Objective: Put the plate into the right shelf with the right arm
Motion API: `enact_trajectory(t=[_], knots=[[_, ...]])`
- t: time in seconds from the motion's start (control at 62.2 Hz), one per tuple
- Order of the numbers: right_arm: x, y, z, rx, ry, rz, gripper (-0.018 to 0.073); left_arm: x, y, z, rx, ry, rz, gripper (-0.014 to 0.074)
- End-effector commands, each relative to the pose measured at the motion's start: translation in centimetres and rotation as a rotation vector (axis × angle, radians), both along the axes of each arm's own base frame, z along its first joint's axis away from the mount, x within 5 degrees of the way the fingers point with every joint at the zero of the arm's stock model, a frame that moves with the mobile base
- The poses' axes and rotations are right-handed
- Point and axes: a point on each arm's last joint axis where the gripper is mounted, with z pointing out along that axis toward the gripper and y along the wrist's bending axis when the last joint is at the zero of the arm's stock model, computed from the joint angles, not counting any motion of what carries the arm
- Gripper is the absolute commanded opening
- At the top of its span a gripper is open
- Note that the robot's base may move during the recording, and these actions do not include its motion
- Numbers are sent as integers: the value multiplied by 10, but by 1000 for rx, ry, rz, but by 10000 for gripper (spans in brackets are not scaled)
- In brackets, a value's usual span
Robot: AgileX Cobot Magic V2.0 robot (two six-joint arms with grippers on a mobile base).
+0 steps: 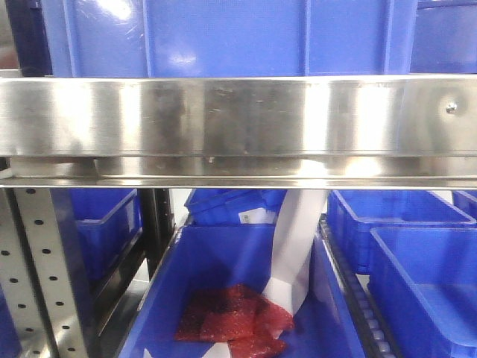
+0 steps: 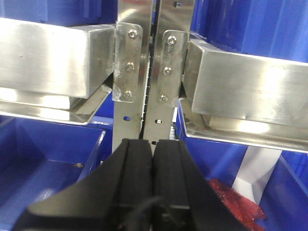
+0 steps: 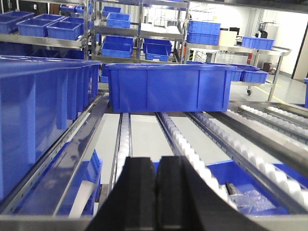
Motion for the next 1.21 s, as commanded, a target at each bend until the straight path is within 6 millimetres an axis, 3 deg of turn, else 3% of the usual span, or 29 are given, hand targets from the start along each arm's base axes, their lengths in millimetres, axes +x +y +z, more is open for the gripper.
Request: enact_trajectory(t=[0.0,0.225,0.418,0.723,1.013,1.19], knots=[[-14,2,5,12,-99,3,54,0,0,5,-11,-84,-2,-47],[-34,4,-20,24,-116,26,54,0,0,5,-11,-84,-2,-47],[-30,9,-46,44,-64,137,54,0,0,5,-11,-84,-2,-47],[-29,8,-50,70,-50,101,54,0,0,5,-11,-84,-2,-47],[-24,4,-70,195,-62,44,54,0,0,5,-11,-84,-2,-47],[-26,4,-81,163,-115,44,54,0,0,5,-11,-84,-2,-47]])
